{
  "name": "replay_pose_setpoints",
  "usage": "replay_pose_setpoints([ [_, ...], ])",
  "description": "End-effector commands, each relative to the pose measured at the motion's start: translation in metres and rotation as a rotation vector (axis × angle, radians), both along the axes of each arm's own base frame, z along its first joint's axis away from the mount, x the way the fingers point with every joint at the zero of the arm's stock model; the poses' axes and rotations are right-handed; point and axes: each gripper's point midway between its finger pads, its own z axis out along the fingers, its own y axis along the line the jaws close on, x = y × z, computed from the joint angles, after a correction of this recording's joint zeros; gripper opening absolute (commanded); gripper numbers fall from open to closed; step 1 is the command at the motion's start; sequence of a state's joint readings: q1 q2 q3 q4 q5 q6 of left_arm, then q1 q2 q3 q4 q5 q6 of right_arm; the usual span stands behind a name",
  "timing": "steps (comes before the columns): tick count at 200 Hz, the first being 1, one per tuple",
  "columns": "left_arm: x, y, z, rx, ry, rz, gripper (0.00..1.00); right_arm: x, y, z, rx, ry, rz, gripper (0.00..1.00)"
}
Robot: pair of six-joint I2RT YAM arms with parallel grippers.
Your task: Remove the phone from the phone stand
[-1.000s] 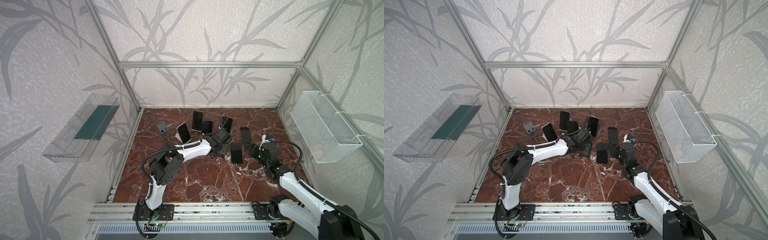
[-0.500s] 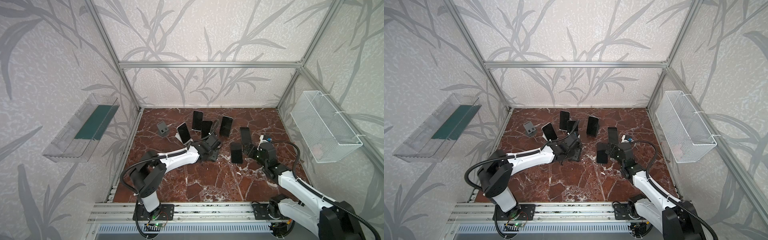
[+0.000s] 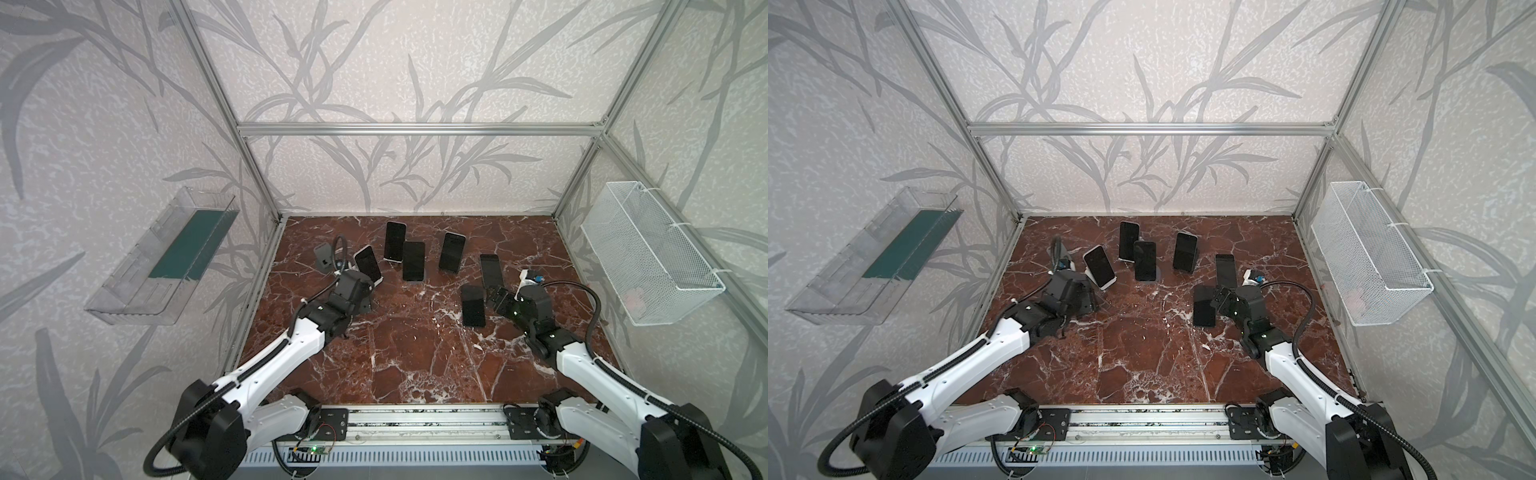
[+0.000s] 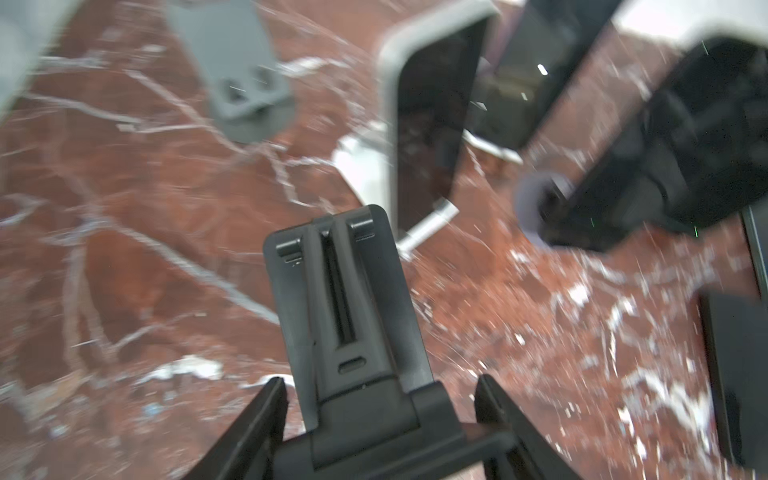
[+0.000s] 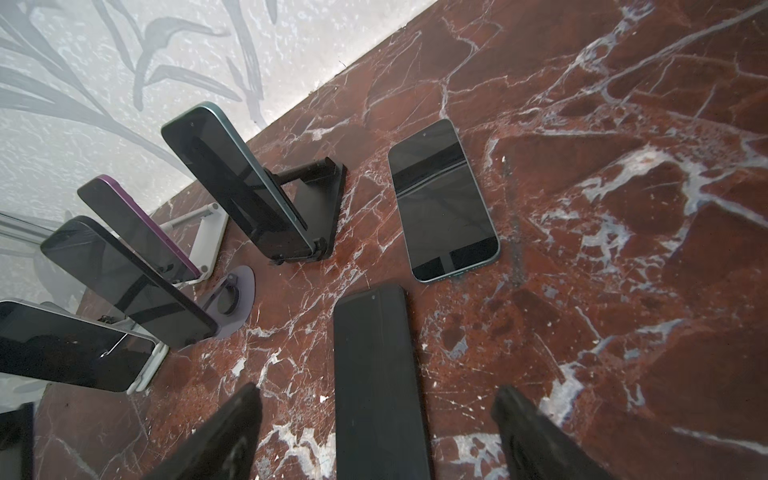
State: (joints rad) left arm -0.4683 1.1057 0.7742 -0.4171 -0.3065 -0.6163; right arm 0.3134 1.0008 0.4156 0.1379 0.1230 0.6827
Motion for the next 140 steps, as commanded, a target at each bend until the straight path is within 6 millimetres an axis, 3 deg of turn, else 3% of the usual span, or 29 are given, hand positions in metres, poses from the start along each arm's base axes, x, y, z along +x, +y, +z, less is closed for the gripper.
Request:
replay_pose_setpoints([
  [1,-0.002,0.040,0.004,-0.022,0.018,0.173,0.59,0.003,-0.001,0.006,-0.008,-0.031,-0.008,0.87],
  [41,0.031,0.080,0.005,-0.127,0.046,0.336,0.58,0.003,-0.001,0.009,-0.005,-0.040,-0.009,0.87],
  [95,0.087,0.085,-0.022,-0.097,0.106,0.353,0.56,0.004,-0.006,0.007,-0.032,-0.039,-0.031,0.87],
  [140,0.092,0.101,-0.057,0.002,0.215,0.450,0.57,0.004,-0.004,0.008,-0.023,-0.042,-0.024,0.87],
])
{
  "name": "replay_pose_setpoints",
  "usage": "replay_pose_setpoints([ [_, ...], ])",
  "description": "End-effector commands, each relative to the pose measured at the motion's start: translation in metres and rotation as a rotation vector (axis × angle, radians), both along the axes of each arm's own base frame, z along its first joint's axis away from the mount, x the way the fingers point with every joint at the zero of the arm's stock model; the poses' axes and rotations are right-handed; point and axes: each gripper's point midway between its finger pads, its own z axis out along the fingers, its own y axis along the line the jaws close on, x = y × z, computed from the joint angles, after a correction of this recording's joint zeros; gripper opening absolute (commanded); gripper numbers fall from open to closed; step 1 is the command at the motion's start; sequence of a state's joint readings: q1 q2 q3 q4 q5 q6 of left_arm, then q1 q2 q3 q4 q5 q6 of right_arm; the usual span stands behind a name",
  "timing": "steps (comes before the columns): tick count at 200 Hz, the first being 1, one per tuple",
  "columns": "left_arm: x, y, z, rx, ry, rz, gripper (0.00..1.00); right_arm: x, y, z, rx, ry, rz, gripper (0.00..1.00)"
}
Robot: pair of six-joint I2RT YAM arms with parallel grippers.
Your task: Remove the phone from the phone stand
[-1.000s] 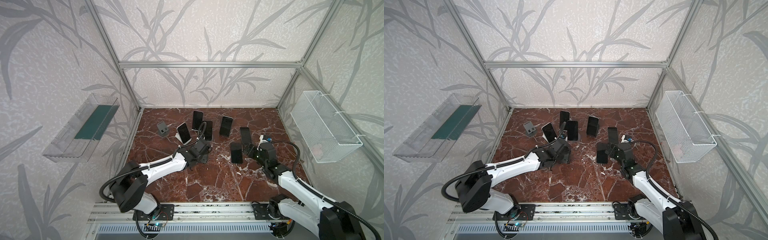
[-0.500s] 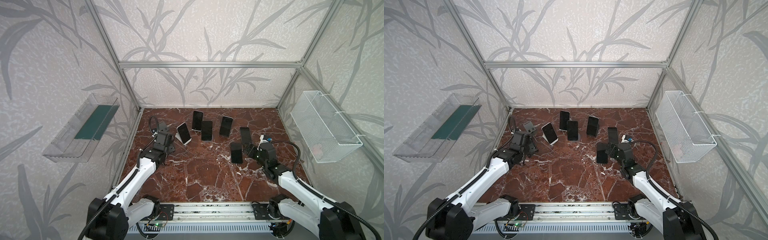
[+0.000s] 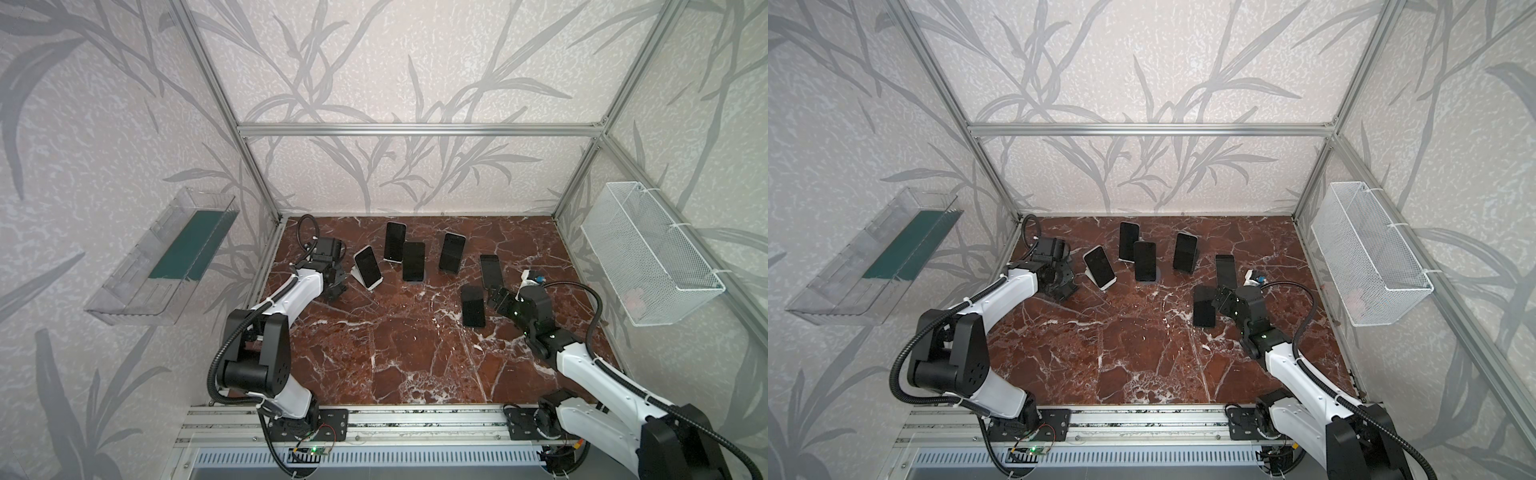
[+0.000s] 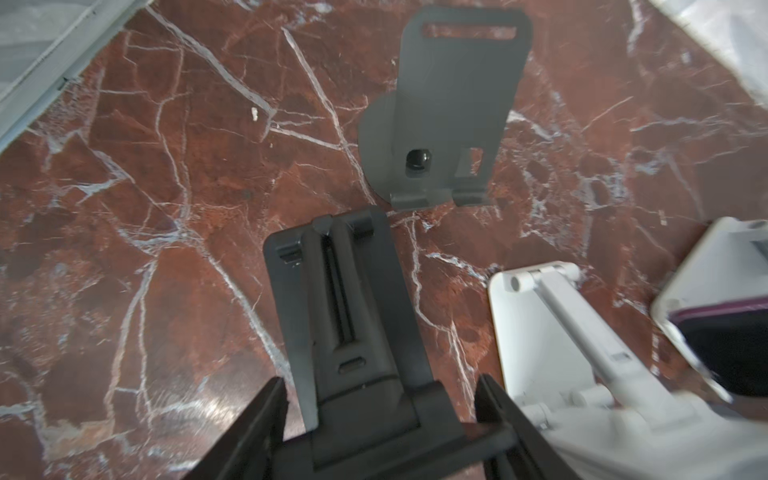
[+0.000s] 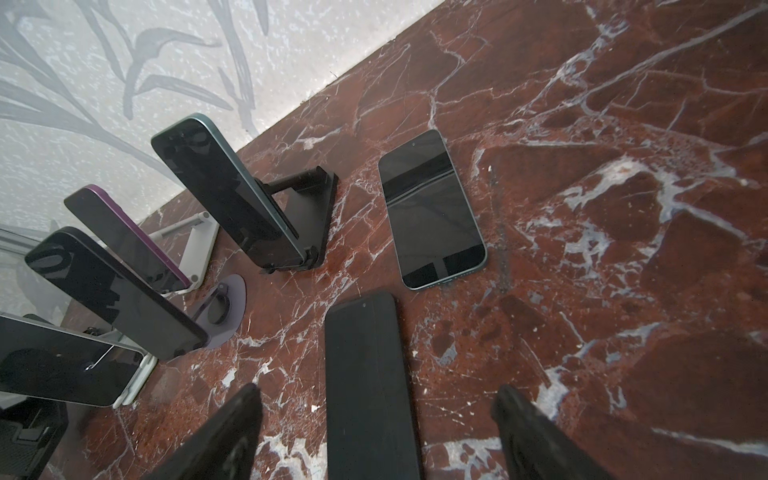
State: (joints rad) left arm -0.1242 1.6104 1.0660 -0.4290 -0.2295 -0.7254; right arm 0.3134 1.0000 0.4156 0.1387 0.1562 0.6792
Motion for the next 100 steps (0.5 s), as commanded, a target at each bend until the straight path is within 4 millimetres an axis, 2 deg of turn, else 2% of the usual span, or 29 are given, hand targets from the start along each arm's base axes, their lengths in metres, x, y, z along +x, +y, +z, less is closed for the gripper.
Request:
replay_pose_setpoints([
  [1,0.005,0.015,0.001,0.073,0.016,0.063,0.57,0.003,0.001,0.007,-0.004,-0.034,0.004,0.87],
  [46,0.012,0.010,-0.019,0.059,0.074,0.025,0.60,0.005,0.005,0.004,0.010,-0.022,0.016,0.87],
  [72,0.012,0.005,-0.021,0.036,0.097,0.015,0.70,0.005,0.005,0.003,0.006,-0.019,0.015,0.87],
  [100,0.008,0.004,-0.015,0.031,0.100,0.002,0.81,0.005,0.005,0.003,0.004,-0.020,0.014,0.87],
])
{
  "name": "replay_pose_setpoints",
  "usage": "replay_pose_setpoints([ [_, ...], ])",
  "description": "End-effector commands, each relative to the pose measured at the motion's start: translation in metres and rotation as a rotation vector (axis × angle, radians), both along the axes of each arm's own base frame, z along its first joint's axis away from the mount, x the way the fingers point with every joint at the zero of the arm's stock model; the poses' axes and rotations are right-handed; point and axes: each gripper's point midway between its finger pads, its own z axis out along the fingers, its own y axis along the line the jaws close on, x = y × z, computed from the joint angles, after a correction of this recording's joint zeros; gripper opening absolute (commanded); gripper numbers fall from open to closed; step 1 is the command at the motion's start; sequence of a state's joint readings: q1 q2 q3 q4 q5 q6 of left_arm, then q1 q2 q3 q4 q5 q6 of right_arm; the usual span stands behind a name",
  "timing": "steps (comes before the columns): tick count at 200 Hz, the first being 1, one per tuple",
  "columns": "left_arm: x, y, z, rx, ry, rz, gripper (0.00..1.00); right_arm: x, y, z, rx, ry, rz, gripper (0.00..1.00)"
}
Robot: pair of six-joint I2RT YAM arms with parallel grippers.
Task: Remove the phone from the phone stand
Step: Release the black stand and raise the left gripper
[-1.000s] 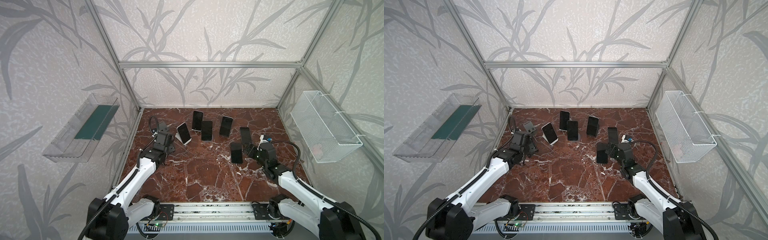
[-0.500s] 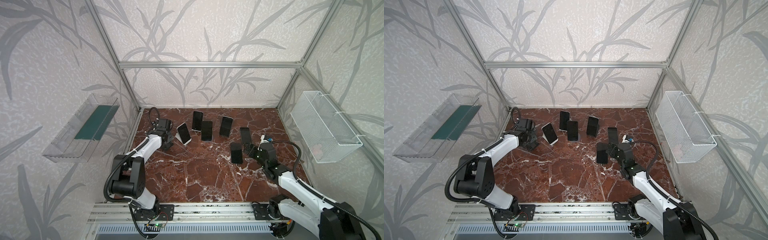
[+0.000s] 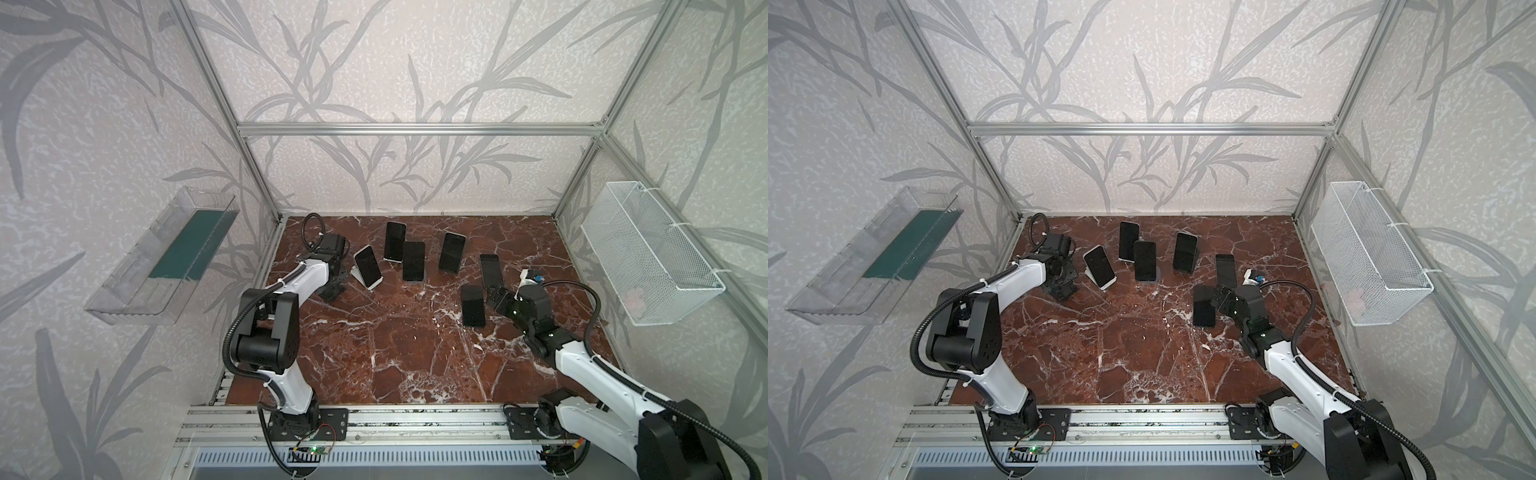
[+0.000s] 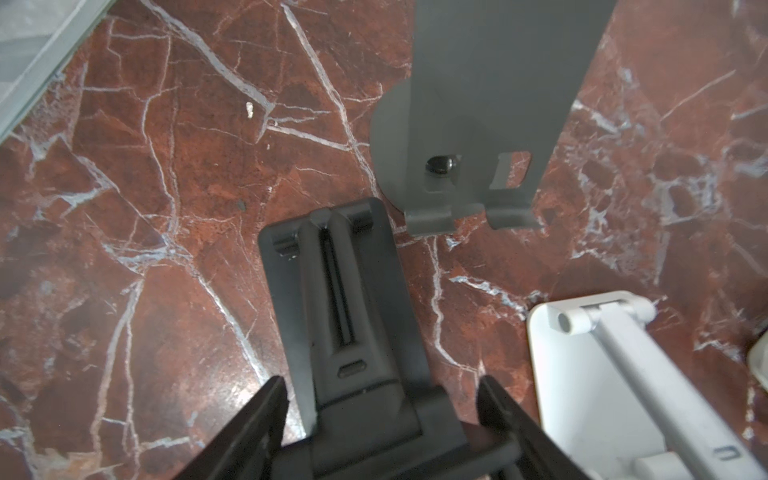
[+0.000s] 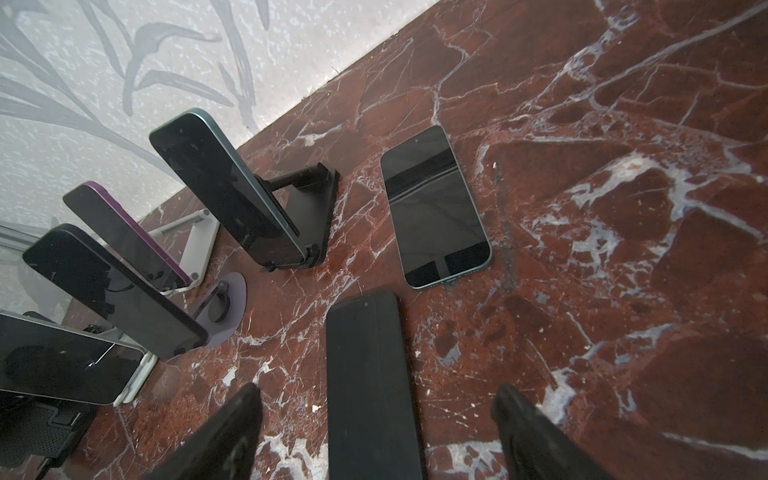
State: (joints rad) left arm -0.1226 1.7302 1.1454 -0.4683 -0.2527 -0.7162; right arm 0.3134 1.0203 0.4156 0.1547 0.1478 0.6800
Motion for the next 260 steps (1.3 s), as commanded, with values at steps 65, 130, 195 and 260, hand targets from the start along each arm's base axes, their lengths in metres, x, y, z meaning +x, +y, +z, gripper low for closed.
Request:
replay_pose_setpoints([
  [65,-0.018,-0.002,0.056,-0.015,-0.060,-0.055,0.93,0.002,0.004,0.010,0.006,-0.033,0.014,0.87],
  [130,-0.047,-0.018,0.180,-0.109,-0.588,-0.132,0.90,0.002,0.008,0.004,0.013,-0.012,0.028,0.87],
  [195,-0.004,-0.078,0.246,-0.242,-0.766,-0.307,0.89,0.004,0.018,-0.003,-0.052,0.005,0.053,0.86],
  [260,0.015,-0.131,0.226,-0.283,-0.764,-0.557,0.90,0.007,0.016,-0.008,-0.147,-0.015,0.062,0.87],
])
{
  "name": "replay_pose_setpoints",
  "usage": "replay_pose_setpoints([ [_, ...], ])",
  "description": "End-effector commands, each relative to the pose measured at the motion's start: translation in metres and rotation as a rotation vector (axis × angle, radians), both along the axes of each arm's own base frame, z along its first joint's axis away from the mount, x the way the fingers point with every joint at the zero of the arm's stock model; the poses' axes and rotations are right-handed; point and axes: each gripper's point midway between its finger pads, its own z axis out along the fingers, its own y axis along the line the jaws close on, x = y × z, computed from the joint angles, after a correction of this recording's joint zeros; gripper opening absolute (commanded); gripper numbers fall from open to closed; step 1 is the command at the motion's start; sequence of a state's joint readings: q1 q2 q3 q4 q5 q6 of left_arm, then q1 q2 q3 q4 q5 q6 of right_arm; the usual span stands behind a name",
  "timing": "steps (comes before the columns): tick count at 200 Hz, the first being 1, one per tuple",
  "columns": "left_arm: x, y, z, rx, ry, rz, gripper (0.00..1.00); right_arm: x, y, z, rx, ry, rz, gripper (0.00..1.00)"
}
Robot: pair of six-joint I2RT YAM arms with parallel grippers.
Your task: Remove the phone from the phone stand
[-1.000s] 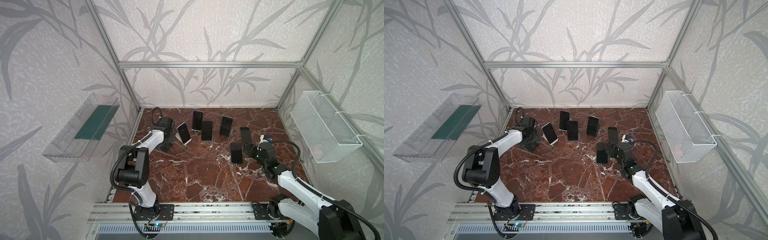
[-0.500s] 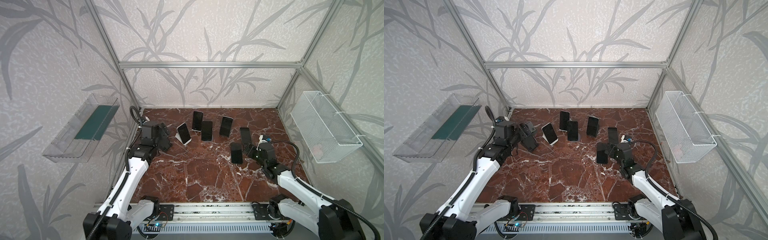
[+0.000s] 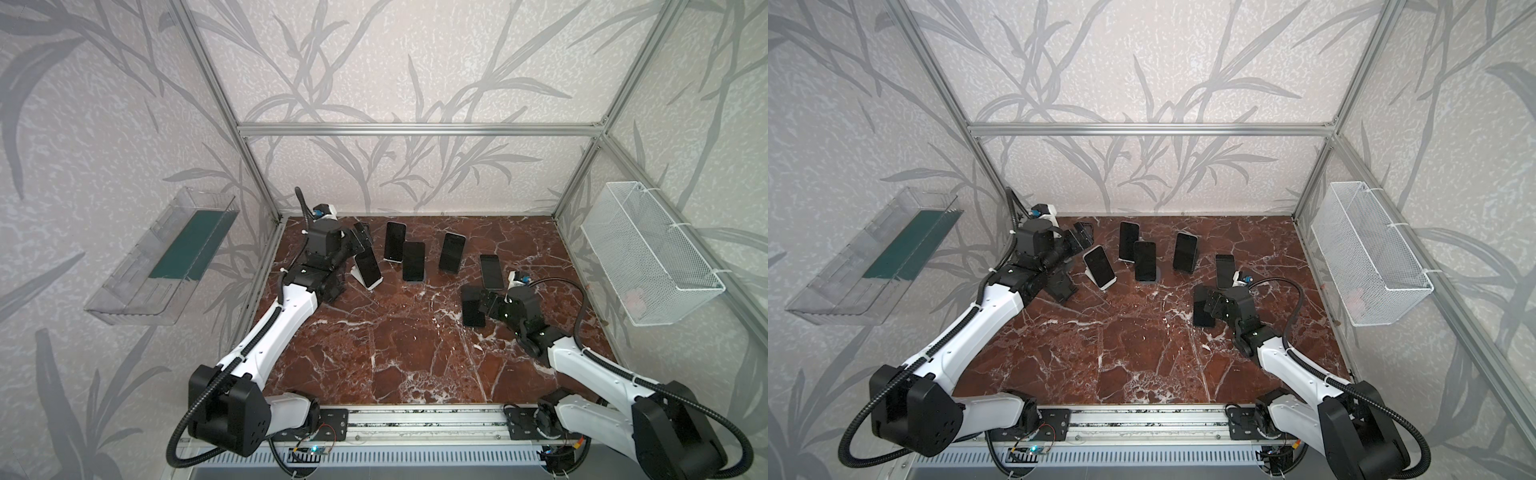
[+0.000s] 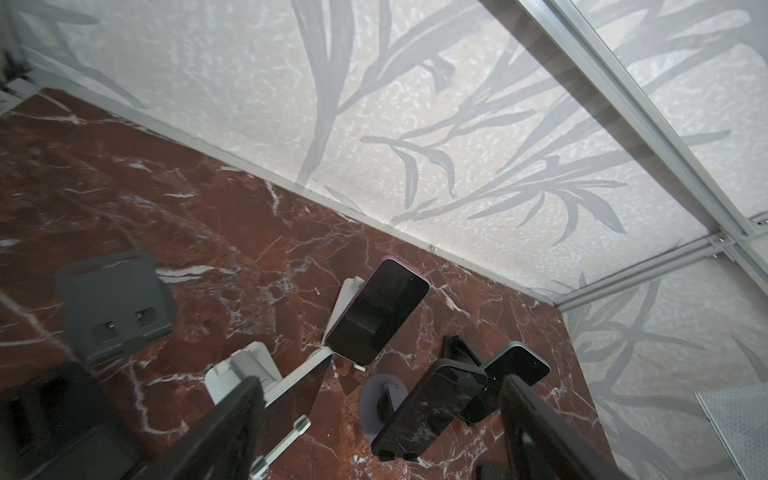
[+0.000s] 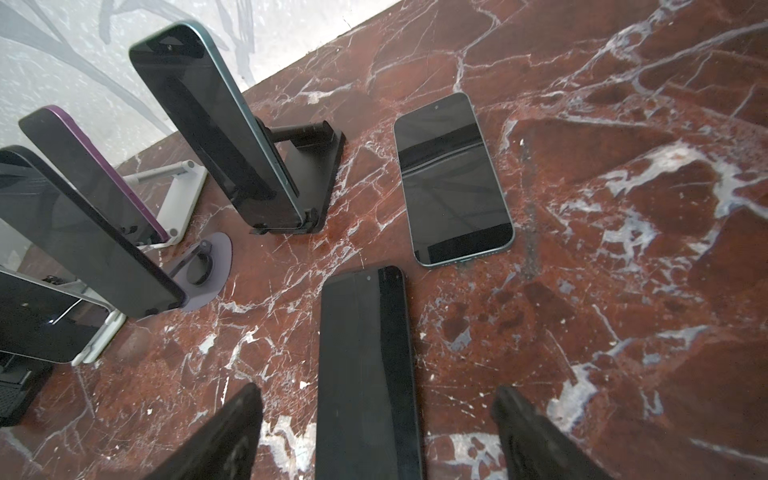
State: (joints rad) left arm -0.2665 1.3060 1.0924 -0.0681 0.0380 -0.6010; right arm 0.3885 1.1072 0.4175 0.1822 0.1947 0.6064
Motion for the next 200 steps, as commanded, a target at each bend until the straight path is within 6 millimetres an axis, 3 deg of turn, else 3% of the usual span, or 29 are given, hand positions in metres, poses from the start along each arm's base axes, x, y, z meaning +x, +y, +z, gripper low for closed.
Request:
replay_pose_setpoints([
  [1,0.000,-0.017,0.012,0.005,-0.068,-0.117,0.90,0.008,-0.001,0.011,-0.041,-0.053,-0.008,0.87],
  [32,-0.013,-0.019,0.021,-0.048,-0.112,-0.135,0.92,0.003,-0.001,0.020,-0.056,-0.100,-0.015,0.87],
  [141,-0.003,-0.044,-0.014,-0.239,-0.006,-0.223,0.90,0.002,0.011,0.007,-0.055,-0.076,0.014,0.87],
  [178,-0.001,-0.043,-0.024,-0.173,0.002,-0.230,0.88,-0.001,0.009,-0.004,-0.062,-0.054,0.012,0.87],
  [200,-0.005,-0.044,-0.015,-0.147,-0.038,-0.239,0.88,0.001,0.013,-0.005,-0.059,-0.056,0.024,0.87],
])
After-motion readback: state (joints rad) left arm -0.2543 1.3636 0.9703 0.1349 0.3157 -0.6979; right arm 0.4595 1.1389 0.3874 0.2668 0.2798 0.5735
